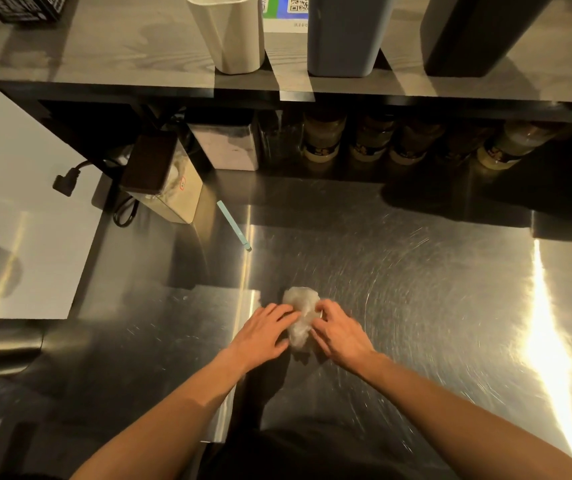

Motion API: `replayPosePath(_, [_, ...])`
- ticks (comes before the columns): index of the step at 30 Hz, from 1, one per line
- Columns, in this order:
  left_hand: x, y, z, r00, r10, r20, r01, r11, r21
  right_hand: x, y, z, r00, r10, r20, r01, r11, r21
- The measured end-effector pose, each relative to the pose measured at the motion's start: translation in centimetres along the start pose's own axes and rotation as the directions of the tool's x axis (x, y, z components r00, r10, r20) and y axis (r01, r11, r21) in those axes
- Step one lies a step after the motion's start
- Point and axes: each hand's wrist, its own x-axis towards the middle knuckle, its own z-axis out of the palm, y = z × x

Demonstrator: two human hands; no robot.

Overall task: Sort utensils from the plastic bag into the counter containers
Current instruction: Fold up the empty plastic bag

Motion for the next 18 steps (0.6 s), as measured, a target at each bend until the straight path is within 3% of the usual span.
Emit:
replayPosePath(3, [0.3,0.3,-0.3,0.991,-0.096,-0.091,0.088,0.992,-0.095,1.0,-0.6,-0.5,0.977,0.212,0.006,-0.209,0.956,0.205])
replayPosePath(5, [0.9,1.0,-0.9,0.957,-0.263,-0.121,0.228,0.942,-0.245,2.0,-0.8,-0.7,0.923,0.373,0.095,-0.383,0.866,0.322])
replayPosePath(7, [1.6,1.6,-1.4,0.893,-0.443,-0.087,0.386,0.85,-0.359,2.9,-1.0,-1.1,0.895,0.437,0.084,-0.436,0.823,0.364])
replayPosePath(9, [2.4,2.0,-1.5,0.853,-0.519,-0.05,0.46,0.795,-0.394,3.3,-1.5,-1.7,0.908,0.414,0.068,-0.407,0.83,0.382])
replayPosePath(13, [3.0,2.5,-1.1,0.846,-0.532,-0.024,0.5,0.809,-0.309,3.5,-2.0,-1.8,0.953,0.28,0.114,-0.298,0.932,0.206])
replayPosePath(18, [2.6,2.2,-0.4,0.847,-0.514,-0.134,0.453,0.831,-0.325,4.0,-1.7,-0.6,0.954,0.25,0.165,-0.274,0.951,0.145])
